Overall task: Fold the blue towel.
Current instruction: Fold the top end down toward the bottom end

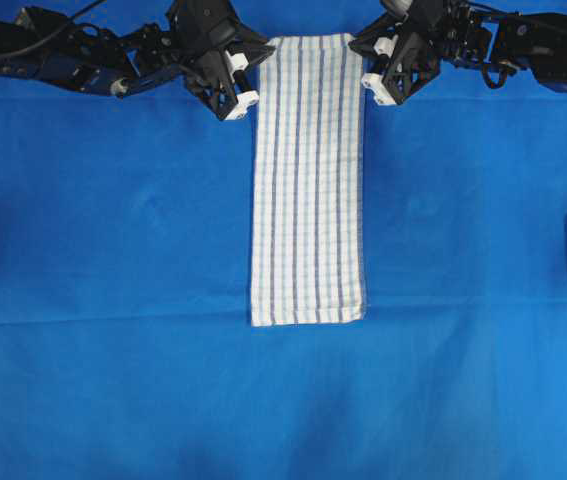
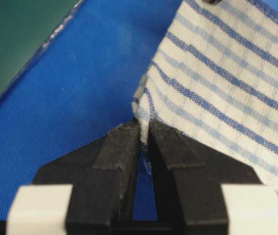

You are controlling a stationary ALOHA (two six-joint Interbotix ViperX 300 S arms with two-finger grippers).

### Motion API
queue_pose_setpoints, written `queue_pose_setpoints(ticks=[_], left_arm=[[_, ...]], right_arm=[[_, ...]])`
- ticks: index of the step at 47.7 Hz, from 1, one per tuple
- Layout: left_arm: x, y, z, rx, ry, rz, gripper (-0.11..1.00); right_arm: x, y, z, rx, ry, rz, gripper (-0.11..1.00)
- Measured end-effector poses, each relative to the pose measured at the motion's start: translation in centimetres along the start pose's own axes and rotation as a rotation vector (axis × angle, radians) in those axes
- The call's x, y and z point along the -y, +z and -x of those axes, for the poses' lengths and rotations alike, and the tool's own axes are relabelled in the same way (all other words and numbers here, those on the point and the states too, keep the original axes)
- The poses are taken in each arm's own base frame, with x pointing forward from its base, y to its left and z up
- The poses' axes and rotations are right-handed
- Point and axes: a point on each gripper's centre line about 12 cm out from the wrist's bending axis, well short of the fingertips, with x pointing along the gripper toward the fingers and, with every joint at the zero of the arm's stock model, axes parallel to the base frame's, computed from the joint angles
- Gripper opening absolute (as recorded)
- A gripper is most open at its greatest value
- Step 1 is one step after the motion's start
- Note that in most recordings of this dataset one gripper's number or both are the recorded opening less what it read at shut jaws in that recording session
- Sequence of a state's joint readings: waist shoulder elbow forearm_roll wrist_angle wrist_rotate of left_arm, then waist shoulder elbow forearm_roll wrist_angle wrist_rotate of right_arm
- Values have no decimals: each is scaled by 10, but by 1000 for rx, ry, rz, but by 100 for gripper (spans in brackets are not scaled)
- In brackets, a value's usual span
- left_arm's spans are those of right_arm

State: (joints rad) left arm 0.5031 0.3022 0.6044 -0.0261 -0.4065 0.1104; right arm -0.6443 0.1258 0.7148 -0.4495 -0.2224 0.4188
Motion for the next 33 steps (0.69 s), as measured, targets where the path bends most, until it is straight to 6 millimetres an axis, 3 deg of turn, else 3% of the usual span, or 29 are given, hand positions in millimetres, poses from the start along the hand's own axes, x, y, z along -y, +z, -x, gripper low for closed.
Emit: queue_pose_setpoints(ticks=[10, 18, 33], left_arm=[[5, 4, 6, -1, -11, -6, 4], [18, 12, 19, 21, -39, -23, 4], [72, 17, 61, 53, -164, -87, 4]], right_arm=[[-6, 2, 8, 12, 10, -4, 8], [-26, 2, 24, 21, 49, 22, 8], [-73, -14, 57, 6, 146, 78, 8]])
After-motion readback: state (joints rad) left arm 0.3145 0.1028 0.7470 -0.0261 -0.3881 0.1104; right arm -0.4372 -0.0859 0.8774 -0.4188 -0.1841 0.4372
